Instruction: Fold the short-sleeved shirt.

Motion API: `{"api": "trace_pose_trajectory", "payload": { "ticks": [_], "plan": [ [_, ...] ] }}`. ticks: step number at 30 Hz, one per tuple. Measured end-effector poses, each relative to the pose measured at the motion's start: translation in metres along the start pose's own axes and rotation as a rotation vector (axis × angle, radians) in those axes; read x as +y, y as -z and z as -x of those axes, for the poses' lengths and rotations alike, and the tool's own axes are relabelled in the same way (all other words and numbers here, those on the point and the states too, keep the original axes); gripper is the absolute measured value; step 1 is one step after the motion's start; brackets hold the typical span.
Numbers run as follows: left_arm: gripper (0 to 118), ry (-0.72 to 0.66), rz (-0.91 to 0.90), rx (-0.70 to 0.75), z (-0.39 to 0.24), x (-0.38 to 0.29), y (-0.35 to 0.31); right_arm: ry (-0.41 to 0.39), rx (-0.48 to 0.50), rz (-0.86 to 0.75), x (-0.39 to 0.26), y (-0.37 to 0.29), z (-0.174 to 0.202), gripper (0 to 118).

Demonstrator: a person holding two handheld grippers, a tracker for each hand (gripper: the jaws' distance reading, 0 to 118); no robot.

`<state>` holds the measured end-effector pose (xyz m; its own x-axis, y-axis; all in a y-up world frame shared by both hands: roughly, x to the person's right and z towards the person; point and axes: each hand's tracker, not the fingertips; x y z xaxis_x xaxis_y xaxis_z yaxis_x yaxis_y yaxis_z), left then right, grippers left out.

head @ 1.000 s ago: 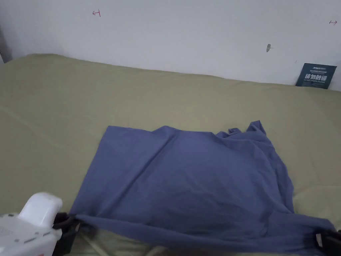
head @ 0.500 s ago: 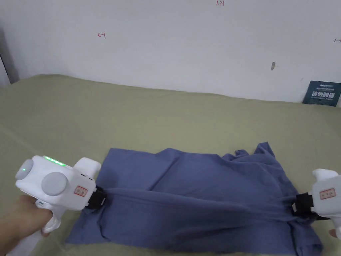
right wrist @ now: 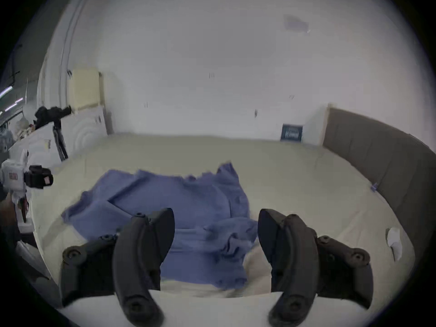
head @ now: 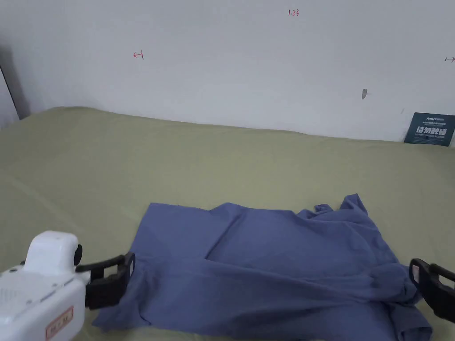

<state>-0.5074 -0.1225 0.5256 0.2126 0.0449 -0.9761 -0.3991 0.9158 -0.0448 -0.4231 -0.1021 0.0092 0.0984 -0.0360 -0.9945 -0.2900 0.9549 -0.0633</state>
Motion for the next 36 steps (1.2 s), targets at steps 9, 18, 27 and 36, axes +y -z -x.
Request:
{"api": "trace_pose_trajectory", "payload": {
  "ticks": [9,18,27,36],
  "plan": [
    [0,0.015,0.080,0.021,-0.029,-0.064,-0.038,0.019,-0.014,0.039,-0.054,-0.057,0.029,0],
    [81,-0.028,0.202,0.029,-0.004,-0.059,0.063,0.111,-0.047,0.093,-0.063,-0.034,0.013,0],
    [61,-0.092,0.415,0.043,0.021,-0.068,0.117,0.124,-0.057,0.196,-0.071,0.007,-0.013,0],
    [10,-0.086,0.407,-0.005,0.021,-0.069,0.114,0.186,0.010,0.472,-0.084,0.092,-0.032,81]
  ]
}}
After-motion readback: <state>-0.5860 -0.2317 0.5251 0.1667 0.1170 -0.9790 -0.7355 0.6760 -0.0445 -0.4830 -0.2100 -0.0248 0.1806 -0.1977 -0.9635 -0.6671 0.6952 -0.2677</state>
